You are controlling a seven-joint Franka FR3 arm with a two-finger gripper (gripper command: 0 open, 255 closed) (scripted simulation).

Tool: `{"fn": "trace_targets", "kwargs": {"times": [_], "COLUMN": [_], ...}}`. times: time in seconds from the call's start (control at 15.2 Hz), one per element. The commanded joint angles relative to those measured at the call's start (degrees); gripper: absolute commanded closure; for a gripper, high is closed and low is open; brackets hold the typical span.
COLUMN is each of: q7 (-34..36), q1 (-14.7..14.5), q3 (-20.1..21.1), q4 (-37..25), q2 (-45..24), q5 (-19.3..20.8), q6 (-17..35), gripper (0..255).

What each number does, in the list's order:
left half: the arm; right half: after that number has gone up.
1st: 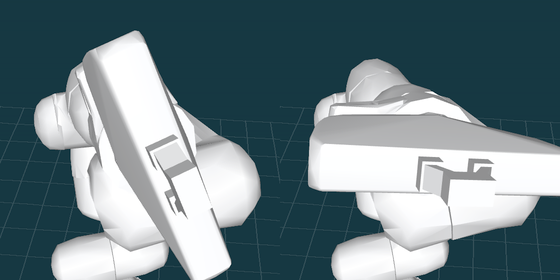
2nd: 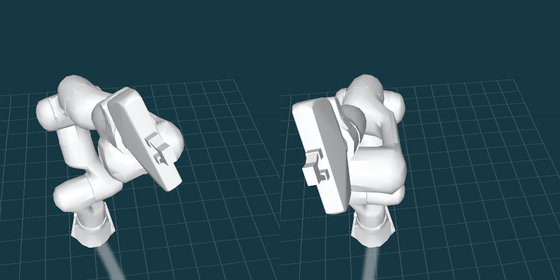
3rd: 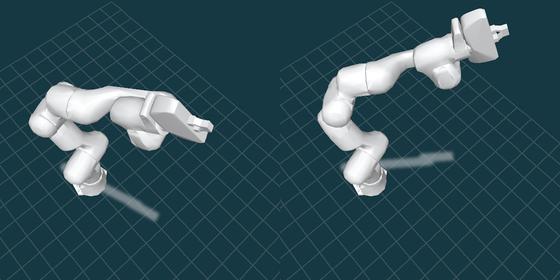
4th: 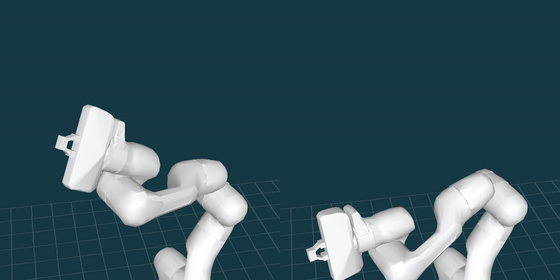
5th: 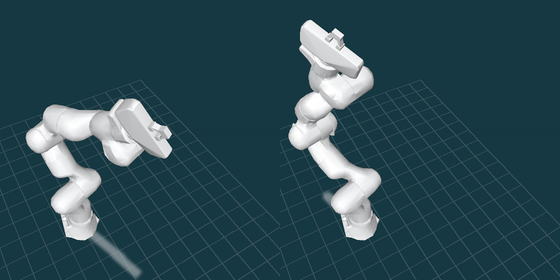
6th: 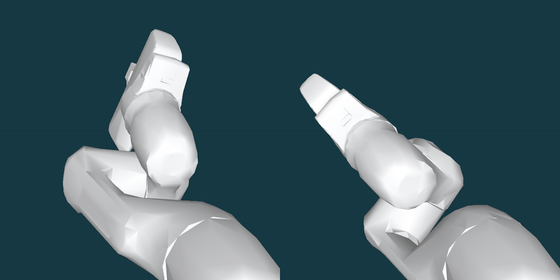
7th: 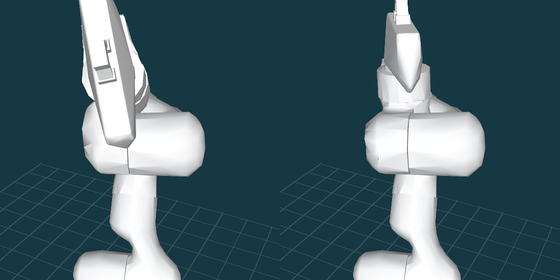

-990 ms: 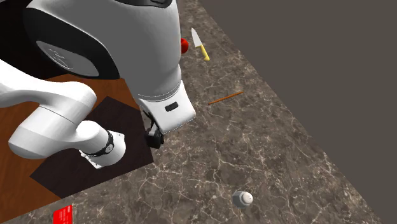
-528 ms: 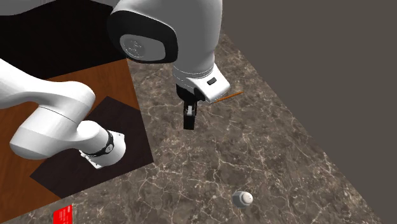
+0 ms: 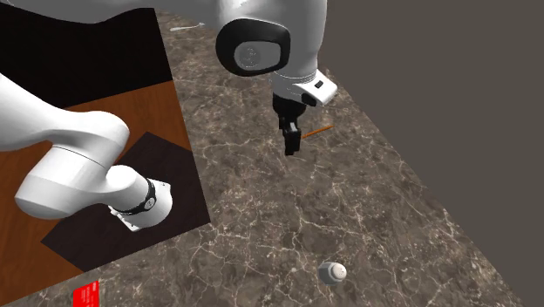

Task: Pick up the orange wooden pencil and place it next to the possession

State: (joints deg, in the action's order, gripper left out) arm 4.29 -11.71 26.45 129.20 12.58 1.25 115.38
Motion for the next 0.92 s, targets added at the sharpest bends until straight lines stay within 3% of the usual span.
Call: {"fn": "trace_targets", "kwargs": {"times": [0.0,0.53,0.86], "q7": [1.58,10.35,11.81], "q1": [-0.54,-5.23,-5.74], "q3": [2.08,8.02,7.44], "q4": [-1.86,-11.02,-10.19], "q2": [-3.68,-19.75,-22.18], "q5": [2.87,18.48,20.95], "q6": [1.83,5.09,7.64], "gripper": [0,0,0]}}
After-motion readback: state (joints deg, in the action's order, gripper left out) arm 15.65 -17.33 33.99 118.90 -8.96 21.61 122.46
